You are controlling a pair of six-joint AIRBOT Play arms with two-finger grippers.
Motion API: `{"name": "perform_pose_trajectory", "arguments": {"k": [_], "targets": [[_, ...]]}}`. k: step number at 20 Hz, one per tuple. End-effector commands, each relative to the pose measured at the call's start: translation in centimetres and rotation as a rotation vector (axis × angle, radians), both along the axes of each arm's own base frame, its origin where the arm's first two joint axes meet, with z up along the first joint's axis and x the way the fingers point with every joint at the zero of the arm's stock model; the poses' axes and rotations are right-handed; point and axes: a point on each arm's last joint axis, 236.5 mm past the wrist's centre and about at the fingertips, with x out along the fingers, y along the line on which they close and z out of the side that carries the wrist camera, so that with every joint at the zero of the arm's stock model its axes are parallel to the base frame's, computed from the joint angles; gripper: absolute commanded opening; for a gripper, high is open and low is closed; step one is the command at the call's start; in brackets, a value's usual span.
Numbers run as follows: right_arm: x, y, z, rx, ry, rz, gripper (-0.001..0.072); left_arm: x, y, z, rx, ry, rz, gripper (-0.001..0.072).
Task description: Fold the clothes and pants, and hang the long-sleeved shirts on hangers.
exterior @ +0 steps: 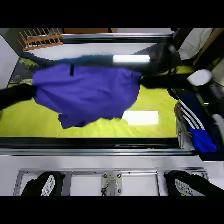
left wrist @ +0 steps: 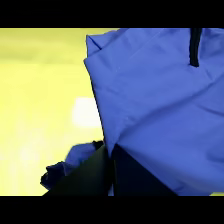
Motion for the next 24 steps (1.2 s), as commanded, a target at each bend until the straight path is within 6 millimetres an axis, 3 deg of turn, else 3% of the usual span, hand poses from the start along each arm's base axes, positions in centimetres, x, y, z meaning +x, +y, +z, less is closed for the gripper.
{"name": "perform_pose_trajectory", "arguments": {"k": [1, 3, 6, 9, 11, 14, 17, 20, 24], "targets": [[-5.7, -1.3, 15.4, 0.012, -0.351, -0.008, 0.0013, -5.7, -1.7, 12.7, 0.087, -0.324, 0.007, 0.0006], [-9.7, -1.7, 19.6, 0.027, -0.458, -0.012, 0.0013, -9.3, -2.8, 16.8, 0.113, -0.447, 0.011, 0.0006], [-14.1, -2.8, 22.7, 0.038, -0.528, -0.058, 0.0013, -13.5, -4.0, 21.2, 0.120, -0.585, 0.025, 0.0006], [-16.3, -4.7, 22.6, 0.000, -0.502, -0.138, 0.0012, -15.6, -4.6, 23.9, 0.111, -0.670, 0.035, 0.0006], [-17.1, -5.9, 20.8, -0.030, -0.412, -0.185, 0.0013, -14.5, -4.4, 23.7, 0.076, -0.635, 0.033, 0.0006], [-18.1, -6.0, 16.2, -0.060, -0.186, -0.181, 0.0012, -9.5, -5.2, 20.4, -0.050, -0.495, -0.046, 0.0006], [-16.9, -5.6, 10.1, -0.107, 0.085, -0.150, 0.0012, -1.9, -4.5, 14.5, -0.158, -0.309, -0.093, 0.0005], [-12.1, -5.6, 2.7, -0.153, 0.320, -0.153, 0.0012, 5.8, -4.0, 6.2, -0.227, -0.086, -0.112, 0.0006], [-1.9, -7.4, -7.3, -0.259, 0.407, -0.222, 0.0013, 14.3, -7.9, -3.0, -0.223, 0.101, -0.241, 0.0006]]}}
